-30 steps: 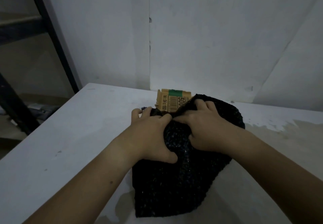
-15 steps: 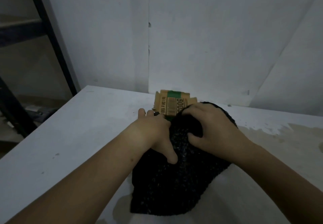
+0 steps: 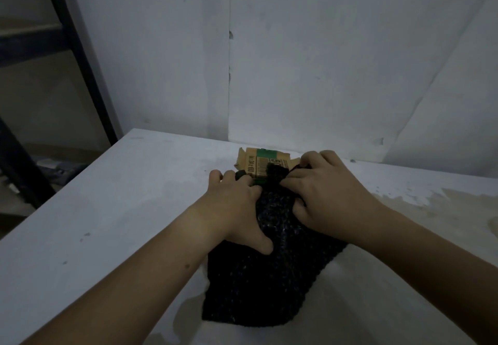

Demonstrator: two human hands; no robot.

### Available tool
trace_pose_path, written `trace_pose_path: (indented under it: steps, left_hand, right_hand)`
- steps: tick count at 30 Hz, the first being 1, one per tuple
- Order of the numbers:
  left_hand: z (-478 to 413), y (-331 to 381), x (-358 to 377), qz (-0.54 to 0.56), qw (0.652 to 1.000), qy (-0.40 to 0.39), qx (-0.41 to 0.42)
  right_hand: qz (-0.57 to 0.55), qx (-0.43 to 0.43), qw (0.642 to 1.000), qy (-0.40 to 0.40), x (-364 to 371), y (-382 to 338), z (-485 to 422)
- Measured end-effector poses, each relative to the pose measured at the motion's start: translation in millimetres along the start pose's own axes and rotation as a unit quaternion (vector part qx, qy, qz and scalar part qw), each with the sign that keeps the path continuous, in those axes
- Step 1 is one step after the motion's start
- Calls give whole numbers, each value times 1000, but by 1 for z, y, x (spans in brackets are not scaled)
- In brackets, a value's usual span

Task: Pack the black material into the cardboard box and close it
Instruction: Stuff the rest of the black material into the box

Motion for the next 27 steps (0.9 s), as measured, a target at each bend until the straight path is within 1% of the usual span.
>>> trace_pose_path:
  steps: [6,8,10,12,15,17,18,19,20,21,22,23,25,26,27]
  left_hand:
    - [1,-1,1,8,1000,21,16]
    - [1,-2,2,15,999,26,19]
    - [1,-3,3,18,999,28,20]
    - [2,-3,3,19,999,26,19]
    - [2,-3,2,19,1000,12,15]
    - [1,-2,2,22,1000,3,11]
    - [1,-2,1,24,1000,1,10]
    - [1,-2,1,25,1000,1,9]
    - [1,-2,1,25,1000,2,9]
    - [1,-2,2,23,1000,2,8]
    - [1,-2,2,20,1000,0,7]
    - [1,-2,3,18,1000,-2,6]
    - [2,-1,3,17,1000,-4,7]
    - [1,-2,2,17,1000,-3,8]
    - [1,-2,2,19,1000,-4,8]
  right_hand:
    - [-1,0,997,-79,4,-5,-6]
    - [-17,1,991,-130,10,-7,-12]
    - [-39,18,979,-199,19,-6,-19]
    - [-44,21,972,-228,22,-7,-24]
    - [-34,18,974,-222,21,-8,-23]
    - [-71,0,981,-178,16,-7,-15]
    - [-101,-7,986,-131,9,-4,-10]
    - [-134,-3,989,-64,1,3,-4]
    - [-157,19,987,-2,-7,13,3]
    - [-165,56,984,35,-11,26,11]
    - [-155,97,982,37,-11,38,18]
    - [-151,122,981,12,-6,48,24]
    - [-196,109,974,-34,5,53,30]
    - [-221,90,971,-30,7,50,30]
    - [-216,70,974,-6,6,46,28]
Point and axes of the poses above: each hand's wrist, its own z-axis away from the middle knuckle, its own x-axis out of the palm, y = z × x, the point moved 6 cm from there along -z, towards the middle knuckle, and after that the axes turned 4 degrees about -y, right-handed, at the moved point
